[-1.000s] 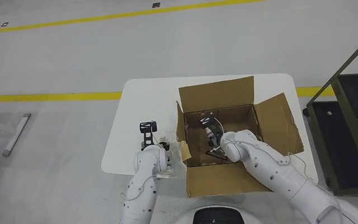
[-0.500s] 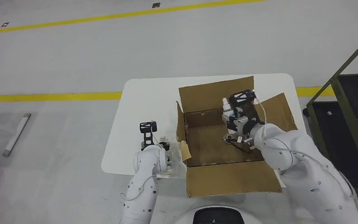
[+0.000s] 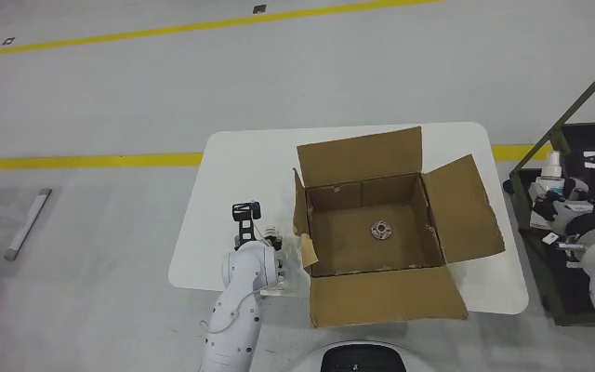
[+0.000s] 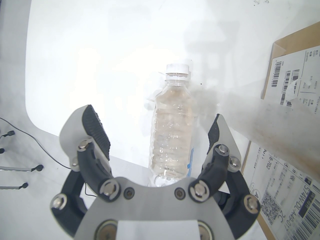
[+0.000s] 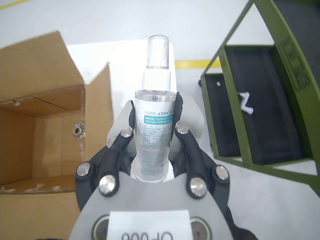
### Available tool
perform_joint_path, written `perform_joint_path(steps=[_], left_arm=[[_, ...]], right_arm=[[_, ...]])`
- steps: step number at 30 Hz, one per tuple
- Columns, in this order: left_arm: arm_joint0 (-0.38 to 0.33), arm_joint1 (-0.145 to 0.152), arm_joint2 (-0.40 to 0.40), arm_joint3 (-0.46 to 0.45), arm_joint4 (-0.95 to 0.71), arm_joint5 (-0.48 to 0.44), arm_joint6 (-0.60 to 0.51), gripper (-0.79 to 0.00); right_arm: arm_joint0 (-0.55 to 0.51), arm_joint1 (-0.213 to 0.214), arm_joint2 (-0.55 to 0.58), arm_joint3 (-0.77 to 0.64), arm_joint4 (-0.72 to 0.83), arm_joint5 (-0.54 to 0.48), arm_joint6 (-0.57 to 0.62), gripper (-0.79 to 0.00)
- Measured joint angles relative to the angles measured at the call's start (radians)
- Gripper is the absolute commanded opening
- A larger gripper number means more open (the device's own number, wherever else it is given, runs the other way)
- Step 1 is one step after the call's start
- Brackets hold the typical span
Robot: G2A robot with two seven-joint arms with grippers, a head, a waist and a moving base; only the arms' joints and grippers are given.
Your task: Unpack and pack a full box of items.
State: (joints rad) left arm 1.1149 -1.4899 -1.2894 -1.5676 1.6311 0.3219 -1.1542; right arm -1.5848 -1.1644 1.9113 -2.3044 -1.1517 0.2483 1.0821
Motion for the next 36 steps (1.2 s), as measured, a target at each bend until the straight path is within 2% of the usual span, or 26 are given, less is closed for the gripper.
perform_joint_path(steps=[3,7,11,15,17,18,20,21,22,25,30,35,36], left_arm=[[0.0,0.0,0.0,0.0,0.0,0.0,0.0,0.0],[0.0,0.0,0.0,0.0,0.0,0.0,0.0,0.0],[0.0,0.0,0.0,0.0,0.0,0.0,0.0,0.0],[0.0,0.0,0.0,0.0,0.0,0.0,0.0,0.0],[0.0,0.0,0.0,0.0,0.0,0.0,0.0,0.0],[0.0,0.0,0.0,0.0,0.0,0.0,0.0,0.0],[0.0,0.0,0.0,0.0,0.0,0.0,0.0,0.0],[0.0,0.0,0.0,0.0,0.0,0.0,0.0,0.0],[0.0,0.0,0.0,0.0,0.0,0.0,0.0,0.0],[0.0,0.0,0.0,0.0,0.0,0.0,0.0,0.0],[0.0,0.0,0.0,0.0,0.0,0.0,0.0,0.0],[0.0,0.0,0.0,0.0,0.0,0.0,0.0,0.0],[0.0,0.0,0.0,0.0,0.0,0.0,0.0,0.0]], right_arm=[[-0.103,-0.004,0.017,0.025,0.022,-0.03,0.017,-0.785],[-0.191,-0.014,-0.028,0.069,0.054,-0.023,-0.023,-0.785],[-0.223,-0.019,-0.092,0.127,0.075,-0.033,-0.068,-0.785],[-0.206,-0.017,-0.139,0.191,0.036,-0.08,-0.066,-0.77],[-0.19,-0.017,-0.15,0.212,0.045,-0.086,-0.062,-0.714],[-0.181,-0.016,-0.157,0.226,0.045,-0.097,-0.057,-0.711],[-0.168,-0.014,-0.168,0.246,0.017,-0.116,-0.047,-0.64],[-0.159,-0.013,-0.177,0.252,-0.005,-0.127,-0.039,-0.557],[-0.152,-0.012,-0.184,0.255,-0.013,-0.13,-0.034,-0.533],[-0.131,-0.013,-0.203,0.276,-0.022,-0.132,-0.028,-0.542],[-0.105,-0.013,-0.222,0.327,-0.029,-0.133,-0.041,-0.465],[-0.086,-0.013,-0.23,0.359,-0.027,-0.131,-0.05,-0.166],[-0.082,-0.014,-0.232,0.365,-0.024,-0.131,-0.051,-0.163]])
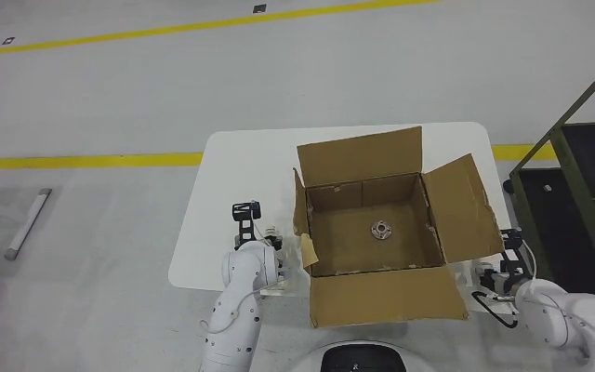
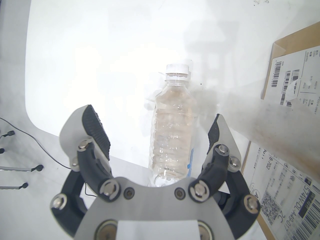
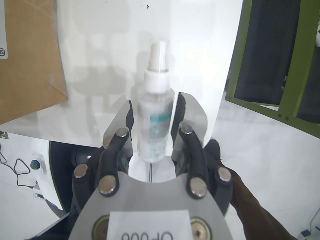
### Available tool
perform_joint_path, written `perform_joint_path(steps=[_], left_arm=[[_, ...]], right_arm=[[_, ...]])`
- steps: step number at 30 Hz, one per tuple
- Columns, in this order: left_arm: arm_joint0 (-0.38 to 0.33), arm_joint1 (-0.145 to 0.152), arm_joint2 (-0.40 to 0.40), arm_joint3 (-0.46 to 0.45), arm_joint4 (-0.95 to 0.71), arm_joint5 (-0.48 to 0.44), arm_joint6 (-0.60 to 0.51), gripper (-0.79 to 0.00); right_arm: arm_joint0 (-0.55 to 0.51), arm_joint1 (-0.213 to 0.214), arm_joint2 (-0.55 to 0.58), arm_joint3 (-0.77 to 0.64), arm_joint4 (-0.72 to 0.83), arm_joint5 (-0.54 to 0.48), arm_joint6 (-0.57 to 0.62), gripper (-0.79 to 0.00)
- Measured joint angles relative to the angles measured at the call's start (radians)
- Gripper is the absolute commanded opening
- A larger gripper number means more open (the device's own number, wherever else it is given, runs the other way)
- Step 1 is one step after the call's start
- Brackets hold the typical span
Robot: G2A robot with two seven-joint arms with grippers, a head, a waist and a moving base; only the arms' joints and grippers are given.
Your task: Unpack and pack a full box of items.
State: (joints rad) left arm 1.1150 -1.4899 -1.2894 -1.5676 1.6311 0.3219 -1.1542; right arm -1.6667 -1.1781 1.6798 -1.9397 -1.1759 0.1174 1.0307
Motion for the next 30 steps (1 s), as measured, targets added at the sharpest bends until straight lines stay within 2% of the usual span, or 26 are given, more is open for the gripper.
perform_joint_path(steps=[1,2,6,8,9,11,12,13,14,15,20,23,26,30], left_arm=[[0.0,0.0,0.0,0.0,0.0,0.0,0.0,0.0],[0.0,0.0,0.0,0.0,0.0,0.0,0.0,0.0],[0.0,0.0,0.0,0.0,0.0,0.0,0.0,0.0],[0.0,0.0,0.0,0.0,0.0,0.0,0.0,0.0],[0.0,0.0,0.0,0.0,0.0,0.0,0.0,0.0],[0.0,0.0,0.0,0.0,0.0,0.0,0.0,0.0],[0.0,0.0,0.0,0.0,0.0,0.0,0.0,0.0],[0.0,0.0,0.0,0.0,0.0,0.0,0.0,0.0],[0.0,0.0,0.0,0.0,0.0,0.0,0.0,0.0],[0.0,0.0,0.0,0.0,0.0,0.0,0.0,0.0],[0.0,0.0,0.0,0.0,0.0,0.0,0.0,0.0],[0.0,0.0,0.0,0.0,0.0,0.0,0.0,0.0],[0.0,0.0,0.0,0.0,0.0,0.0,0.0,0.0],[0.0,0.0,0.0,0.0,0.0,0.0,0.0,0.0]], right_arm=[[0.002,0.0,-0.001,0.004,0.001,0.0,-0.001,-0.182],[0.004,0.0,-0.002,0.007,0.002,0.0,-0.001,-0.157],[0.005,0.0,0.003,-0.001,0.0,0.009,-0.004,-0.203],[0.001,-0.001,0.024,-0.032,0.012,0.036,-0.018,-0.283],[-0.005,-0.001,0.047,-0.063,0.025,0.06,-0.032,-0.271],[-0.018,-0.002,0.091,-0.119,0.035,0.096,-0.052,-0.434],[-0.024,-0.002,0.124,-0.164,0.045,0.122,-0.069,-0.459],[-0.029,-0.003,0.148,-0.198,0.054,0.14,-0.081,-0.52],[-0.033,-0.004,0.172,-0.23,0.062,0.155,-0.089,-0.625],[-0.036,-0.004,0.202,-0.272,0.073,0.172,-0.098,-0.785],[-0.023,-0.005,0.287,-0.413,0.106,0.189,-0.143,-0.785],[0.043,-0.001,0.269,-0.411,0.124,0.132,-0.195,-0.785],[0.129,0.005,0.191,-0.41,0.126,0.065,-0.197,-0.785],[0.276,0.011,-0.027,-0.403,0.076,-0.023,-0.096,-0.785]])
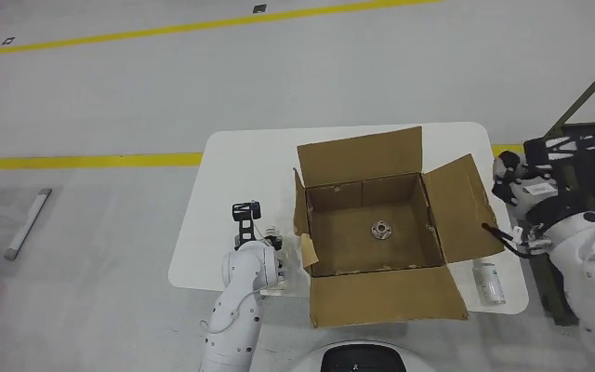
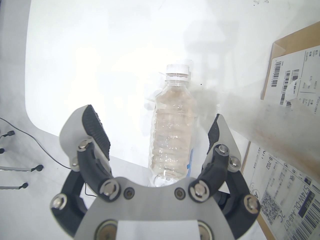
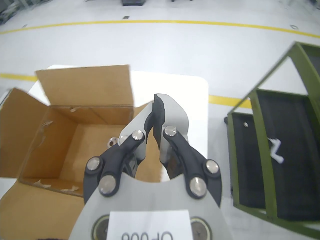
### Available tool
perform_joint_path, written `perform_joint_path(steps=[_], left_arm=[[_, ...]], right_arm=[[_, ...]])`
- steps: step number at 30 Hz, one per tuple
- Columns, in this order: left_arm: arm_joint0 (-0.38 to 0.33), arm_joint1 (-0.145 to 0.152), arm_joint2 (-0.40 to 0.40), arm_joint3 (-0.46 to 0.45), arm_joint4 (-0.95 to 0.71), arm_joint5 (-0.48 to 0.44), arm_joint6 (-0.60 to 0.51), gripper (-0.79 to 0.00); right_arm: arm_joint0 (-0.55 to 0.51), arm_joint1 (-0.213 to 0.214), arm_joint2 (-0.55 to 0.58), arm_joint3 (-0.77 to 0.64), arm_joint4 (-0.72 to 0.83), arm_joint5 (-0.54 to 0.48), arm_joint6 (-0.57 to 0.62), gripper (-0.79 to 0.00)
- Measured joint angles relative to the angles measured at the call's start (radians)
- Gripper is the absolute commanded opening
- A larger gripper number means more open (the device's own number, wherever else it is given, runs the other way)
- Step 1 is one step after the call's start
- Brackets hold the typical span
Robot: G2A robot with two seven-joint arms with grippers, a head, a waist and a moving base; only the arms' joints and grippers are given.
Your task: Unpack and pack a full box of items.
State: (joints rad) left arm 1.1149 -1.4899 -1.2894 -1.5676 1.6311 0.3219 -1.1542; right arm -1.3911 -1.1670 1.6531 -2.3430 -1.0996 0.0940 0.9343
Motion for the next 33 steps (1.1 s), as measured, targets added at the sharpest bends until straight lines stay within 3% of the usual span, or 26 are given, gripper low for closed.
perform_joint_path(steps=[6,12,20,33], left_arm=[[0.0,0.0,0.0,0.0,0.0,0.0,0.0,0.0],[0.0,0.0,0.0,0.0,0.0,0.0,0.0,0.0],[0.0,0.0,0.0,0.0,0.0,0.0,0.0,0.0],[0.0,0.0,0.0,0.0,0.0,0.0,0.0,0.0]], right_arm=[[0.207,-0.016,-0.332,0.209,-0.099,-0.028,0.118,-0.785],[0.346,-0.044,-0.534,0.486,-0.175,0.031,0.199,-0.785],[0.427,-0.075,-0.631,0.71,-0.118,0.066,0.258,-0.785],[0.428,-0.076,-0.632,0.713,-0.115,0.068,0.256,-0.785]])
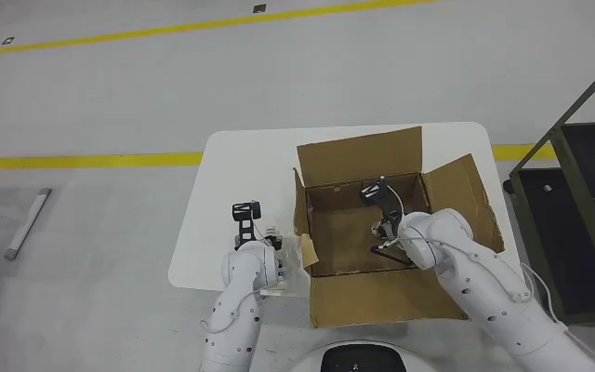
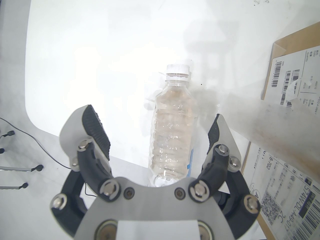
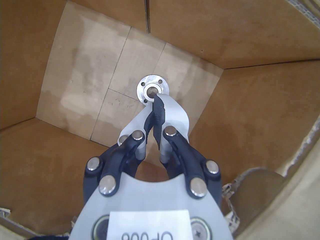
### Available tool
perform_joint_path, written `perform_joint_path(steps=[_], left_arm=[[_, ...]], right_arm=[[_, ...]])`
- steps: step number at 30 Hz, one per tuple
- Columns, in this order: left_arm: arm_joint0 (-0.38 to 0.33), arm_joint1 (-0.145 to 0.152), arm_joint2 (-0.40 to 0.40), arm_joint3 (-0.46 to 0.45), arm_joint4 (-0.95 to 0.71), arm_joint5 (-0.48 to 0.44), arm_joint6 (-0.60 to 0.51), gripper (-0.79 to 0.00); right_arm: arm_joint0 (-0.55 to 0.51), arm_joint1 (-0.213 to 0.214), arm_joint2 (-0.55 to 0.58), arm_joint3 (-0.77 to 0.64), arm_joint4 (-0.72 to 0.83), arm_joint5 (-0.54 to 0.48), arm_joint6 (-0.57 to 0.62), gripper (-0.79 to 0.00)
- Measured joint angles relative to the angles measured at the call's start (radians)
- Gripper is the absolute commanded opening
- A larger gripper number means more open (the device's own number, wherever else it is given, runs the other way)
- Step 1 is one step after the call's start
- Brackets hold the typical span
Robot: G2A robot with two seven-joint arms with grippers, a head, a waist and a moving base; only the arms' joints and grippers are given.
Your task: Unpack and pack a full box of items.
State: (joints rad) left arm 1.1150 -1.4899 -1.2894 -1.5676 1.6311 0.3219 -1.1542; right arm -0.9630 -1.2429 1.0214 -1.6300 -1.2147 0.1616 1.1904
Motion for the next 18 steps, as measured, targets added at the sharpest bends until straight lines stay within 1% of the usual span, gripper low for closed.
perform_joint_path(steps=[7,9,11,15,18], left_arm=[[0.0,0.0,0.0,0.0,0.0,0.0,0.0,0.0],[0.0,0.0,0.0,0.0,0.0,0.0,0.0,0.0],[0.0,0.0,0.0,0.0,0.0,0.0,0.0,0.0],[0.0,0.0,0.0,0.0,0.0,0.0,0.0,0.0],[0.0,0.0,0.0,0.0,0.0,0.0,0.0,0.0]], right_arm=[[-0.001,0.0,-0.001,-0.001,-0.001,-0.002,-0.001,-0.785],[-0.004,0.0,-0.025,-0.007,-0.032,-0.035,-0.011,-0.785],[0.006,-0.003,-0.051,-0.017,-0.089,-0.048,0.017,-0.785],[0.049,-0.022,-0.122,-0.024,-0.105,-0.05,0.103,-0.785],[0.094,-0.041,-0.184,-0.004,-0.18,-0.025,0.177,-0.785]])
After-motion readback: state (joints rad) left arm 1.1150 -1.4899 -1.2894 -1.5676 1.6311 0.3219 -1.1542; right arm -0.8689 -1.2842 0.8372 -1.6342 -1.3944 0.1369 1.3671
